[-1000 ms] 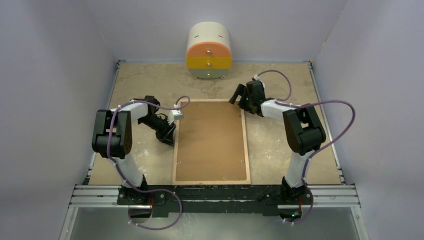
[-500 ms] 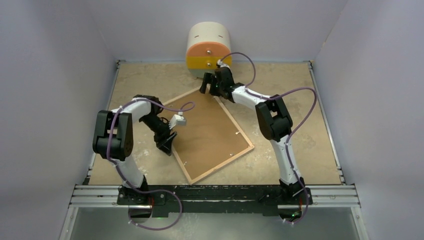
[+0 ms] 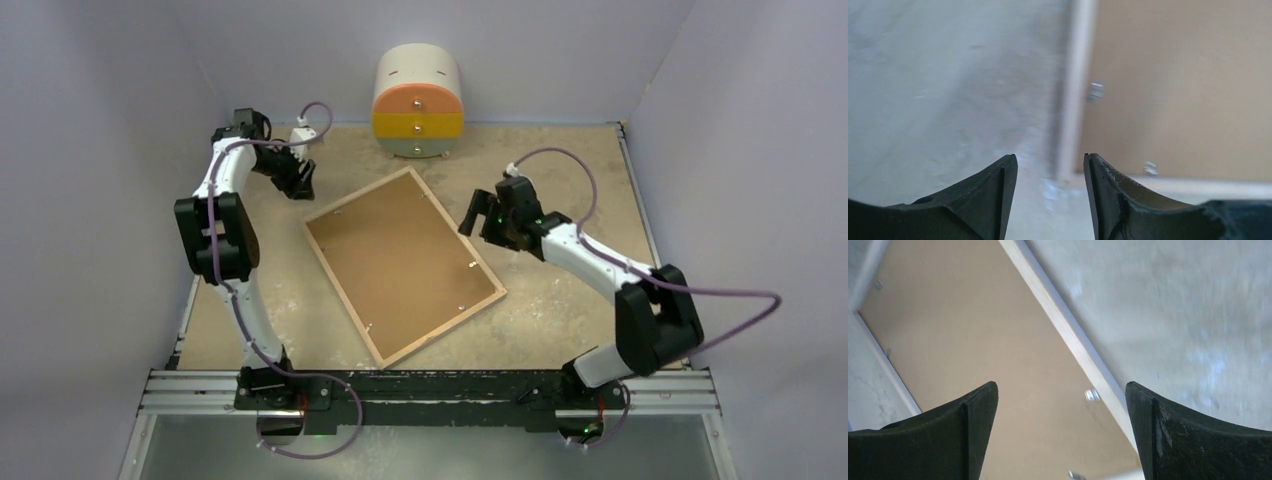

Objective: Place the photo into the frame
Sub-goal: Adjust the photo frame at the center of the board.

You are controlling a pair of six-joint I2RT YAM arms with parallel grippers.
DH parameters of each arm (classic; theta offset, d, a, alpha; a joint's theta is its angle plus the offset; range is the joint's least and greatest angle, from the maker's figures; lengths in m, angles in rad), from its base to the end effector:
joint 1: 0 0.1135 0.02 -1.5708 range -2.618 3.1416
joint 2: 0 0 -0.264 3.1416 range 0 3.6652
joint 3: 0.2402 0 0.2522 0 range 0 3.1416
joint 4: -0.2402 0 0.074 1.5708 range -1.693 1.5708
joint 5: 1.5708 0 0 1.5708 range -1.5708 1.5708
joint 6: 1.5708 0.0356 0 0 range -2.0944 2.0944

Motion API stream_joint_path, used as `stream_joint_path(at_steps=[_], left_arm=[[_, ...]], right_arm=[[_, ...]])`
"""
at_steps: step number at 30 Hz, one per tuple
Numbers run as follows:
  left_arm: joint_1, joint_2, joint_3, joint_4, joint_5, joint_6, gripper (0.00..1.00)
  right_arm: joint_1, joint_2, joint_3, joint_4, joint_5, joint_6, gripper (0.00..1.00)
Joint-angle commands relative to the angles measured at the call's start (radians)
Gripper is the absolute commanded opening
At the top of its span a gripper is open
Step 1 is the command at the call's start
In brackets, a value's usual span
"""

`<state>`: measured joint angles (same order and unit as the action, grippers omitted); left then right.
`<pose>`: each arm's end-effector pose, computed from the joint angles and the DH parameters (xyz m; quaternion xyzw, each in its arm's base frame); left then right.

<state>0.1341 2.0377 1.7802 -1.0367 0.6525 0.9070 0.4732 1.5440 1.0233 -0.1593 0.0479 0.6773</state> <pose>0.4181 0.0346 0.2465 0.3945 0.8524 -0.2104 0.2712 0.3038 0.1536 0.2387 0.1022 0.8964 0.2162 0.3731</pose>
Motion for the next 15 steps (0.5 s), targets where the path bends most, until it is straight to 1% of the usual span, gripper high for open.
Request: stream_joint_path(at_steps=[1,5,7,9,12,15], left_arm=[[0.014,0.148,0.105,0.263,-0.097,-0.28,0.53],[-0.001,0.221,0.112,0.306,-0.15,-0.306,0.5],[-0.008,0.228,0.079,0.316,-0.162,-0.299,0.49],[-0.011,0.218,0.024,0.331,-0.168,-0.286,0.48],[-0.026,0.198,-0.061,0.321,-0.177,-0.244,0.47],[-0.032,0.162,-0.136,0.28,-0.146,-0.188,0.46]], right_arm=[[0.005,-0.176,-0.226,-0.104,-0.138,0.109,0.99],[0.005,-0.364,-0.416,-0.126,-0.301,0.179,0.99],[0.005,-0.427,-0.479,-0.131,-0.349,0.214,0.99],[0.005,-0.463,-0.52,-0.122,-0.366,0.229,0.99],[0.005,-0.451,-0.569,-0.058,-0.414,0.263,0.99],[0.006,-0.372,-0.562,0.033,-0.417,0.272,0.99]])
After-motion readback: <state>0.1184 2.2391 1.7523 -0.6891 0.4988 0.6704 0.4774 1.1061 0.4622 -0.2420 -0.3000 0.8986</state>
